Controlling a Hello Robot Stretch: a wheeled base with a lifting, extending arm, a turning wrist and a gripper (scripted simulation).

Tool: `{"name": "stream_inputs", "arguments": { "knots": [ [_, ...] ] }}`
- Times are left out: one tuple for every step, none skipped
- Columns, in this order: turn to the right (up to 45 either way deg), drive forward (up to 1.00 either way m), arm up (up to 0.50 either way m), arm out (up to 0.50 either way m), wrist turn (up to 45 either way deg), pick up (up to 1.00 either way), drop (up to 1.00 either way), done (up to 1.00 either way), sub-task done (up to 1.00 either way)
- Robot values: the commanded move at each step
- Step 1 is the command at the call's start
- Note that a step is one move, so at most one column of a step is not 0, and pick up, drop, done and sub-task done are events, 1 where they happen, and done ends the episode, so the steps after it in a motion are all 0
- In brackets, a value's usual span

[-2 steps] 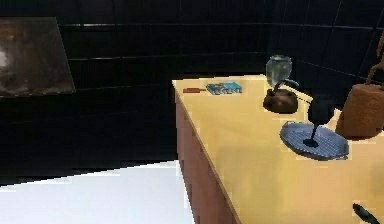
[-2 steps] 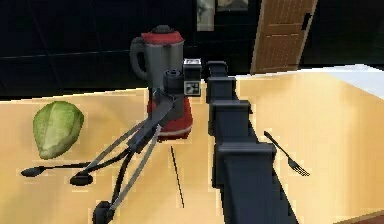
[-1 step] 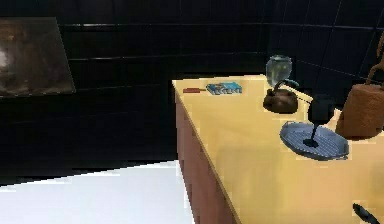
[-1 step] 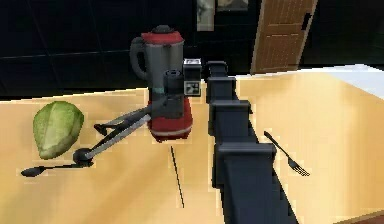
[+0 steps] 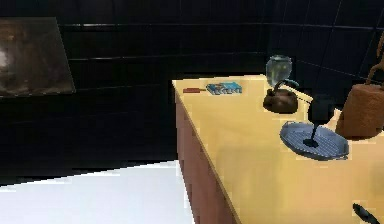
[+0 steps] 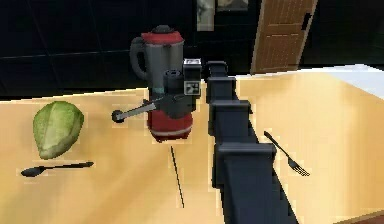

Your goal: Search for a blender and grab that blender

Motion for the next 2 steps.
{"name": "stream_inputs", "arguments": {
  "knots": [
    [0.0,0.0,0.0,0.0,27.0,0.0,0.0,0.0,0.0],
    [0.0,0.0,0.0,0.0,0.0,1.0,0.0,0.0,0.0]
  ]
}}
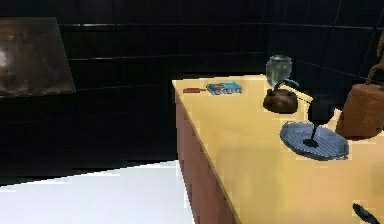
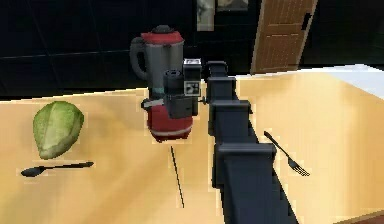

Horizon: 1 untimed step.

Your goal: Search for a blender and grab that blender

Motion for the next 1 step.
{"name": "stream_inputs", "arguments": {
  "knots": [
    [0.0,0.0,0.0,0.0,0.0,0.0,0.0,1.0,0.0]
  ]
}}
